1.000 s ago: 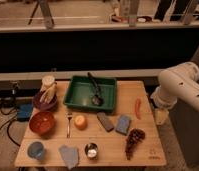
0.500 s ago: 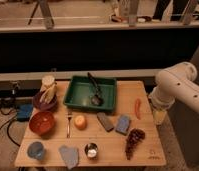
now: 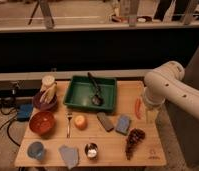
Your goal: Place apple in table surface
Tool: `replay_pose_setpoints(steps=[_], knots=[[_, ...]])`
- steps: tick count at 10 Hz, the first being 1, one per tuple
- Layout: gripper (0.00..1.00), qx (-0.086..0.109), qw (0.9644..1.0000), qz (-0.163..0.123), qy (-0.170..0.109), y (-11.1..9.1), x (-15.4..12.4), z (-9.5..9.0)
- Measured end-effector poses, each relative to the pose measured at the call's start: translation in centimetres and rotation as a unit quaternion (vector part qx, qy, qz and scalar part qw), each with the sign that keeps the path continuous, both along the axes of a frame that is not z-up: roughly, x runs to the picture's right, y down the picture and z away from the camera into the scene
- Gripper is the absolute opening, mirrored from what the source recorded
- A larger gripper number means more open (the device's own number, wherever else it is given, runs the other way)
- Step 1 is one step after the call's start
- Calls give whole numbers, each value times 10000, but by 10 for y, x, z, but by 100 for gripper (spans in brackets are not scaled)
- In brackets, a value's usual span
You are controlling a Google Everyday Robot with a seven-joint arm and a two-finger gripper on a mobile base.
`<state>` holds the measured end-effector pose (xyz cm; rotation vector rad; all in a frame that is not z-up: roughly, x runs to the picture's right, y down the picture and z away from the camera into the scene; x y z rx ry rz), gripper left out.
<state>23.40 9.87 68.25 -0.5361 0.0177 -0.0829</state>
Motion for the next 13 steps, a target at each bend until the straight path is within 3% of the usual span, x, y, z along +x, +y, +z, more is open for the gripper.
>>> replay_pose_setpoints(steps=[3,8,10,13], knots=[[80,67,9992,-310,-230,-5,-37,2],[80,181,9960,-697,-529,-8,-61,4],[80,245,9926,-930,-737,-10,-89,6],[80,324,9875,-1182,-993,-9,-100,8]])
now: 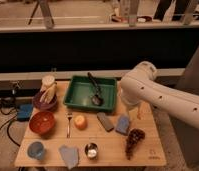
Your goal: Place apple in table surface
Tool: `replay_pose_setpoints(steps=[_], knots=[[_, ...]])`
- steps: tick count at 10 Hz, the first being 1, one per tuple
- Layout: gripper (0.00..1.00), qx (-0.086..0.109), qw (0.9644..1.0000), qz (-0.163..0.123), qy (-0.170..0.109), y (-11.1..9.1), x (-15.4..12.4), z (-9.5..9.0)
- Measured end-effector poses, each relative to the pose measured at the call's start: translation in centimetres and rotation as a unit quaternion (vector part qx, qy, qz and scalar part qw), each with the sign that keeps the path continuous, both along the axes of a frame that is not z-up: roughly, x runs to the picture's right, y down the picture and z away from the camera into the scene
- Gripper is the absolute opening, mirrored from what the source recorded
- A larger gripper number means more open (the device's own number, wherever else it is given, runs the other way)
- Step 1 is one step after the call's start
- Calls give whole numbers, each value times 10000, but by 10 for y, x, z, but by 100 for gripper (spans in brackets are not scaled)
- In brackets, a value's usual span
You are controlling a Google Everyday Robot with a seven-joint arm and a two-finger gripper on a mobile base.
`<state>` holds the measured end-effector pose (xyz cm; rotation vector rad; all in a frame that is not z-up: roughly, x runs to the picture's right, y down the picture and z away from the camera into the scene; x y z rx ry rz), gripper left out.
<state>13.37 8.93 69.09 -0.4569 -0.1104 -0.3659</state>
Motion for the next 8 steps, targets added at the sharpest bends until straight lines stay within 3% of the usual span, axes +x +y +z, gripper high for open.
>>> replay_pose_setpoints(steps=[4,8], knots=[[80,91,9988,-332,-357,1,-33,6],[80,178,9964,-580,-591,2,-46,11]])
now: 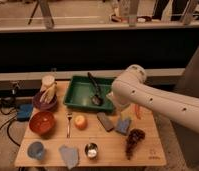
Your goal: Place apple in table surface
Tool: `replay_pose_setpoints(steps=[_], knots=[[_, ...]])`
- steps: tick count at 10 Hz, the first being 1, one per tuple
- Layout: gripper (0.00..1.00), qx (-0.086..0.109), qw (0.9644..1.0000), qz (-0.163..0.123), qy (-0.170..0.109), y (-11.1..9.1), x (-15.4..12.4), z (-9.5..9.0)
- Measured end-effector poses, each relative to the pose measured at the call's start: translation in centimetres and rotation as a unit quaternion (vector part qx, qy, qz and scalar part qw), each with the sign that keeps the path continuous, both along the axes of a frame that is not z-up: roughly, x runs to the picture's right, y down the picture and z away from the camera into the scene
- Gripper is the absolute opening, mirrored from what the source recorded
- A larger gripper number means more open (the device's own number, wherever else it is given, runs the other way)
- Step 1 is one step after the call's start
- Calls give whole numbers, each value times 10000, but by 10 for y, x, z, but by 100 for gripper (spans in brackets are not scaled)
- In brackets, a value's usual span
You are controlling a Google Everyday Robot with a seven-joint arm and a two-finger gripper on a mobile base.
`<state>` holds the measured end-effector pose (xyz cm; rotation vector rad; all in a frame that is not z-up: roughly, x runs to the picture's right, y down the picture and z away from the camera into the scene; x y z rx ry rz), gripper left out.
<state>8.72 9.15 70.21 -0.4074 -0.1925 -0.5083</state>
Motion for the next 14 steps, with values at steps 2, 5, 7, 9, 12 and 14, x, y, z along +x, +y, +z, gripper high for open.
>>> replay_pose_setpoints(steps=[2,5,7,9,12,14], knots=[[80,14,9997,-189,-157,0,-14,3],[80,47,9977,-519,-437,1,-43,8],[80,52,9947,-768,-683,4,-63,12],[80,68,9911,-989,-886,4,-85,15],[80,76,9865,-1213,-1096,4,-98,22],[80,87,9802,-1473,-1319,3,-118,30]])
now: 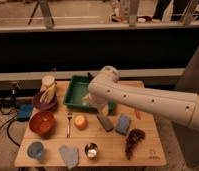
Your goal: Place apple in table surface
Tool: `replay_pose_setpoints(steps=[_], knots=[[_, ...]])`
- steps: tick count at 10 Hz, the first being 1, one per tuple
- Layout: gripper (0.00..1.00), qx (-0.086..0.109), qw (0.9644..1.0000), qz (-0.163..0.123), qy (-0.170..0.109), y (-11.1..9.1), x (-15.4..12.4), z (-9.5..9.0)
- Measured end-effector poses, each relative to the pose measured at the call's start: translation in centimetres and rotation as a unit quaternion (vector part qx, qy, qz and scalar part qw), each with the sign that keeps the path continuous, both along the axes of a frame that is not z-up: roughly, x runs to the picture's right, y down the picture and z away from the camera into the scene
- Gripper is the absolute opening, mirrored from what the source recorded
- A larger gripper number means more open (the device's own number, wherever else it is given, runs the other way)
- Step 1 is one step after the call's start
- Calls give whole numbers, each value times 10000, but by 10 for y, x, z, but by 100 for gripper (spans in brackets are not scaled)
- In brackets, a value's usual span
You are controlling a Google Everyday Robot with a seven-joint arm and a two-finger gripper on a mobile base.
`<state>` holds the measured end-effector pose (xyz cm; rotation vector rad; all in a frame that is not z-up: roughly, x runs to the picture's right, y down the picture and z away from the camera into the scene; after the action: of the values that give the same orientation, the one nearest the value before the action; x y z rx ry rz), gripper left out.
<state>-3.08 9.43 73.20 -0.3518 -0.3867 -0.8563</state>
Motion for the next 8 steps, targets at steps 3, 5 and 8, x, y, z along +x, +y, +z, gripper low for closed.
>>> replay_pose_setpoints(steps=[3,5,8], knots=[[80,-16,9995,-250,-208,0,-11,10],[80,-99,9986,-377,-349,7,-20,18],[80,-215,9968,-545,-549,15,-29,28]])
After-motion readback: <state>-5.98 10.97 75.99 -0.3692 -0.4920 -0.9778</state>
